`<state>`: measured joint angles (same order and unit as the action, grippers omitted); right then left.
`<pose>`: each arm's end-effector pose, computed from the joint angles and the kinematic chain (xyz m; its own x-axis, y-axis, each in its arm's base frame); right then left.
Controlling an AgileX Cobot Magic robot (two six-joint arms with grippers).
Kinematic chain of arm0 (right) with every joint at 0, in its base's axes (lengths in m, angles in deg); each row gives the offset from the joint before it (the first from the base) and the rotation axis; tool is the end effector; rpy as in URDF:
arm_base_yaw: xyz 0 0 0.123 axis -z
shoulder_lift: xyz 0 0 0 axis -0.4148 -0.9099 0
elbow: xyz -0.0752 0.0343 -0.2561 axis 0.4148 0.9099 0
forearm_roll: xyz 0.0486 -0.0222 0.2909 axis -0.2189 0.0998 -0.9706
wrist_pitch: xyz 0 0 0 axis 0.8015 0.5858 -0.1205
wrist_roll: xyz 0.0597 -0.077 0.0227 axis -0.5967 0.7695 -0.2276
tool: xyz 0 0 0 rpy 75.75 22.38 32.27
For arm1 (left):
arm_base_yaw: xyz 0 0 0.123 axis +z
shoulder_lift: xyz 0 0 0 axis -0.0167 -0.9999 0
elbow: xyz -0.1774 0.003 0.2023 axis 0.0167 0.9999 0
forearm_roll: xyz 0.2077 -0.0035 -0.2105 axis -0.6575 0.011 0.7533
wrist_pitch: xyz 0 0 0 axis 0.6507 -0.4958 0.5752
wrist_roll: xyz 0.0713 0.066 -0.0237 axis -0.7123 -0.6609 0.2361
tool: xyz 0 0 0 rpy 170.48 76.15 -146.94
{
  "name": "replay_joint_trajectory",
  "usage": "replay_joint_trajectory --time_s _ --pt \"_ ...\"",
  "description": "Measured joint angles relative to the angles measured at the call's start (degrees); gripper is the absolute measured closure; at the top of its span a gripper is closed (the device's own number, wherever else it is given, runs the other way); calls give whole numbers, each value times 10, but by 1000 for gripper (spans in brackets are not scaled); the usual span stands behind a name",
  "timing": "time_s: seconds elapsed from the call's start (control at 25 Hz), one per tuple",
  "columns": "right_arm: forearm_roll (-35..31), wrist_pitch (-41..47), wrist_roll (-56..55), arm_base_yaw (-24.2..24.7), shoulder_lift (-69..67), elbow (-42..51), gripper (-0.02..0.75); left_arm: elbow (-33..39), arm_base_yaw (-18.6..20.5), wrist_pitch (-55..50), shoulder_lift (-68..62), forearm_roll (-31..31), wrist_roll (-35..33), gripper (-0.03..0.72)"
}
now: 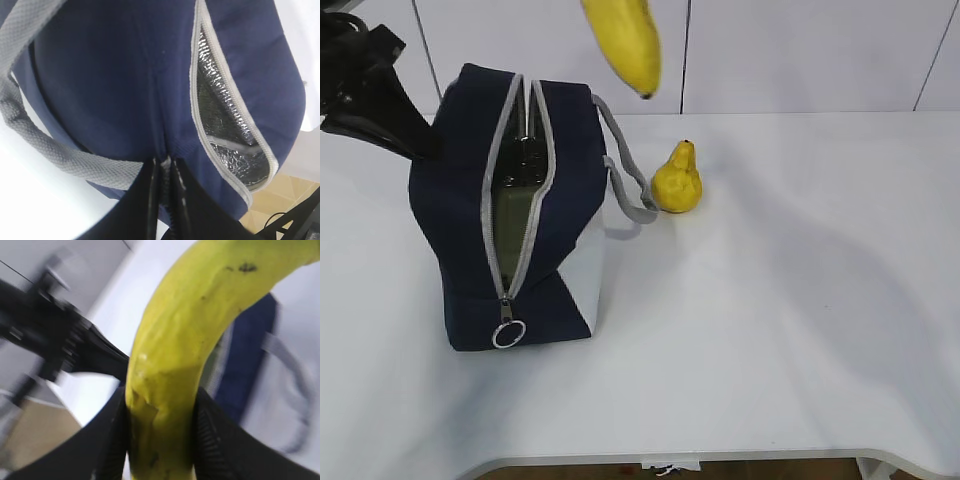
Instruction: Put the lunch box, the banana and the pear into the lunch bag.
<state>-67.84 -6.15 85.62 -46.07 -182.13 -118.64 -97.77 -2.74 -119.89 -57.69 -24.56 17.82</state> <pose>0.3918 0.2110 0.4034 -0.7086 -0.1125 -0.6966 -0.5677 0.6772 0.4681 0.3890 -0.0810 0.2739 -0.9303 0.1526 -0.3335 0.3120 0.8071 -0.5012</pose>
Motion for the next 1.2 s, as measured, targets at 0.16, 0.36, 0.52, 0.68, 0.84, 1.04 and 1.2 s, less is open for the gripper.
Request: replay_joint_trajectory --time_s 0.16,0.36,0.52,0.68,0.84,1.04,1.2 --pt "-139 -41 1 0 -40 0 455 0 0 0 0 0 0 676" --pt "-263 -51 56 -2 -103 0 455 0 0 0 0 0 0 676" --pt "-318 -53 104 -12 -138 0 455 0 0 0 0 1 0 676" --pt "-341 -53 155 -25 -165 0 455 0 0 0 0 1 0 676" --pt "-373 -53 198 -28 -192 0 455 0 0 0 0 1 0 676" --pt "-371 -56 224 -28 -222 0 455 0 0 0 0 1 0 676" --pt "-321 -56 226 -28 -233 0 455 0 0 0 0 1 0 676"
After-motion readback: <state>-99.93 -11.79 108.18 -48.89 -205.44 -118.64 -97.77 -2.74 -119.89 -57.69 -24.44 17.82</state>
